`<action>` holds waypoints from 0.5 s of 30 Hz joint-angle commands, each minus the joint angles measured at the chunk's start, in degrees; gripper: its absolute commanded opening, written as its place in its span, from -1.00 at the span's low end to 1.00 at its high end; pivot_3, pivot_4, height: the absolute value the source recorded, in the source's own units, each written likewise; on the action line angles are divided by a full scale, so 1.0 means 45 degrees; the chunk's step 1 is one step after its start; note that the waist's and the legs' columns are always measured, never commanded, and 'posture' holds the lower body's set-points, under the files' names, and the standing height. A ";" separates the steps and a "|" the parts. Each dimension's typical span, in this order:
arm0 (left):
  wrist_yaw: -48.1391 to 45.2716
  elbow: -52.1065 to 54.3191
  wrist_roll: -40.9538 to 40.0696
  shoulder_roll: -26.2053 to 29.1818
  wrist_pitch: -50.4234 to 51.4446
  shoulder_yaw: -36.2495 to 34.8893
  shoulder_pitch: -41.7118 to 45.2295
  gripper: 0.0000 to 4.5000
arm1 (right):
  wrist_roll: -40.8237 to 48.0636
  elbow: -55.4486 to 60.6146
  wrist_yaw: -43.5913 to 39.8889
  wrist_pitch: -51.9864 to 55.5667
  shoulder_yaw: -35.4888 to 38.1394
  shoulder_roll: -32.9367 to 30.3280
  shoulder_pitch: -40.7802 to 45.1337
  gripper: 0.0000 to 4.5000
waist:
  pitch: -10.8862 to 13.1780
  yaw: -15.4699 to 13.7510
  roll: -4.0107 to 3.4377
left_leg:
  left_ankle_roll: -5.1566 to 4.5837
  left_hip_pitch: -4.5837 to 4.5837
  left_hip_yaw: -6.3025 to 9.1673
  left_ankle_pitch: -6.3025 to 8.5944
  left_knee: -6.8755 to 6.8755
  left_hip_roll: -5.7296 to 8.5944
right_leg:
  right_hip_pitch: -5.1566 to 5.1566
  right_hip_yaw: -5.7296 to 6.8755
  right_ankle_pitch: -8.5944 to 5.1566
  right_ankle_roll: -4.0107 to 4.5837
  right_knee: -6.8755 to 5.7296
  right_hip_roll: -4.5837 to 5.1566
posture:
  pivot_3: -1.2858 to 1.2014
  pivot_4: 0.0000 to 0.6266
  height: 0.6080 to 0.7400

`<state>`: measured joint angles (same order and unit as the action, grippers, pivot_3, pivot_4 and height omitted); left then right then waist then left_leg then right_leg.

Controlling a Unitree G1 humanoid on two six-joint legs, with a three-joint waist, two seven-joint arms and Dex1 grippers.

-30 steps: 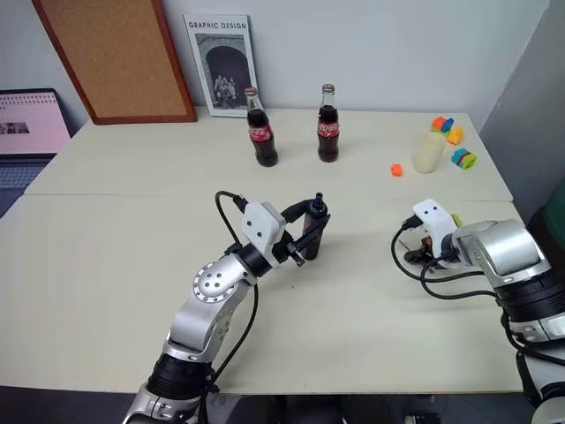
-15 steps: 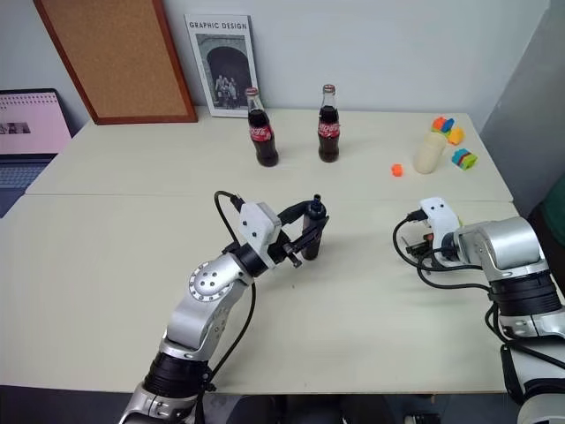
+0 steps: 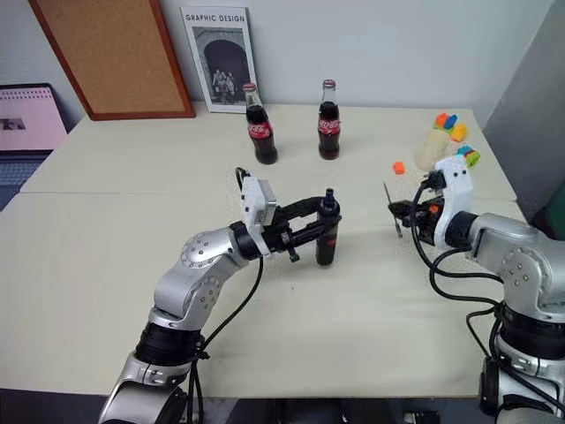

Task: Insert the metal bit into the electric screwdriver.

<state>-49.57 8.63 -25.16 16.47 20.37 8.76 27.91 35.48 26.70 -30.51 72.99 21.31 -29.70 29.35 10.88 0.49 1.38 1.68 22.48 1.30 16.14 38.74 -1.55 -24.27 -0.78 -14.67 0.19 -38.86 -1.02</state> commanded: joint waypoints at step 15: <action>0.0064 0.0025 0.0660 -0.0042 -0.1291 0.0002 -0.0749 -0.27 | 0.1588 0.1798 -0.0577 -0.7512 -0.1055 0.3209 -0.0436 -1.00 | 0.0001 0.0169 -0.0006 | -0.0001 -0.0033 0.0005 -0.0001 0.0001 -0.0014 | 0.0013 -0.0011 0.0001 0.0002 -0.0015 -0.0001 | 0.03 -0.52 1.00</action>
<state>-50.33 6.90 -23.70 16.09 16.30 9.19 25.13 42.05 34.14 -32.35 42.47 17.82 -15.14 26.95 10.89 1.26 1.35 1.68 22.28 1.32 16.14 38.74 -1.63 -24.17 -0.85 -14.66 0.20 -38.94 -1.00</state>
